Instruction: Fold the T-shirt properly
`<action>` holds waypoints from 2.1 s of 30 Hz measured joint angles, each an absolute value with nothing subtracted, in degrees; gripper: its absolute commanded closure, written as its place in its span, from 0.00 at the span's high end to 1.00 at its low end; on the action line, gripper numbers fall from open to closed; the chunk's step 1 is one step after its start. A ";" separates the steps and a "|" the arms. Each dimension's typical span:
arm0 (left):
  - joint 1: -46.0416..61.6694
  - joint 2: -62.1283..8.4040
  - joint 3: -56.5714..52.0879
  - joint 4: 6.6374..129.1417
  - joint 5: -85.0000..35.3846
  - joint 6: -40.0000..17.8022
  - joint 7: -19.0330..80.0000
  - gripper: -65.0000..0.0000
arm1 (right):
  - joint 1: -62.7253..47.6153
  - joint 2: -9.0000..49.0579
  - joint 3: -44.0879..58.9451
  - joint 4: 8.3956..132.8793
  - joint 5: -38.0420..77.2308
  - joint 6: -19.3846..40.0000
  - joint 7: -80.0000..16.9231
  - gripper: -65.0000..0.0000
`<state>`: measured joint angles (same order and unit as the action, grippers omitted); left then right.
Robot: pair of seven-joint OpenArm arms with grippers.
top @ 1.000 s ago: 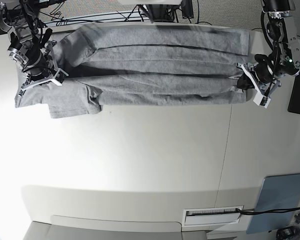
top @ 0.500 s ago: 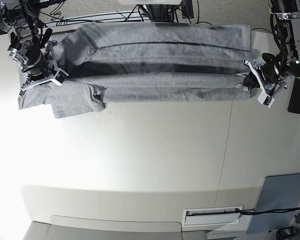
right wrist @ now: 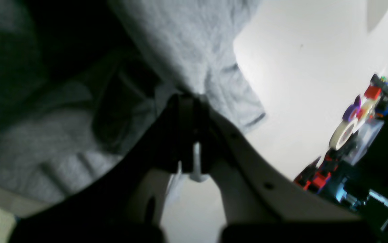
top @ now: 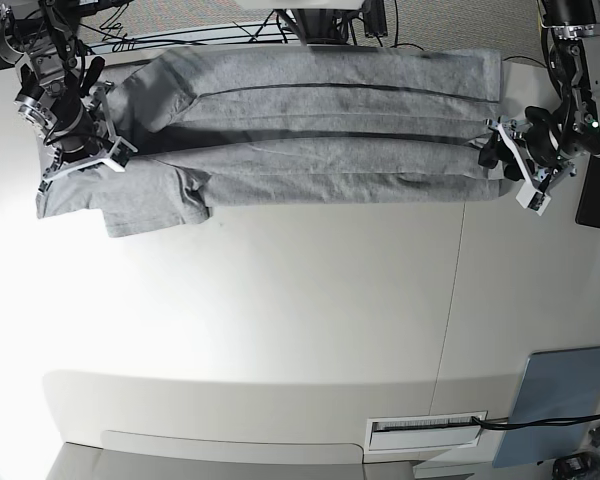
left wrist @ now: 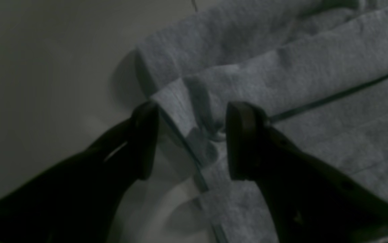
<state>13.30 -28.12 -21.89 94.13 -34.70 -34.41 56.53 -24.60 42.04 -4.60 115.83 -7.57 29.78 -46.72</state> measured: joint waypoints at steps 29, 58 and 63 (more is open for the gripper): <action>12.53 -26.37 -21.89 94.28 -45.28 -34.39 56.38 0.50 | -12.58 42.81 -4.62 115.79 4.49 27.46 -59.99 0.00; 12.84 -26.37 -21.89 94.30 -42.26 -34.35 55.07 0.50 | -27.94 47.46 -4.62 123.66 2.44 27.44 -60.60 0.00; 12.84 -26.37 -21.89 94.28 -42.24 -34.35 55.07 0.50 | -27.94 47.46 -4.62 123.66 2.39 30.76 -61.28 0.26</action>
<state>12.84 -26.37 -21.89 94.28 -42.24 -34.35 55.07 -27.94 47.46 -4.62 123.66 2.39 30.76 -61.28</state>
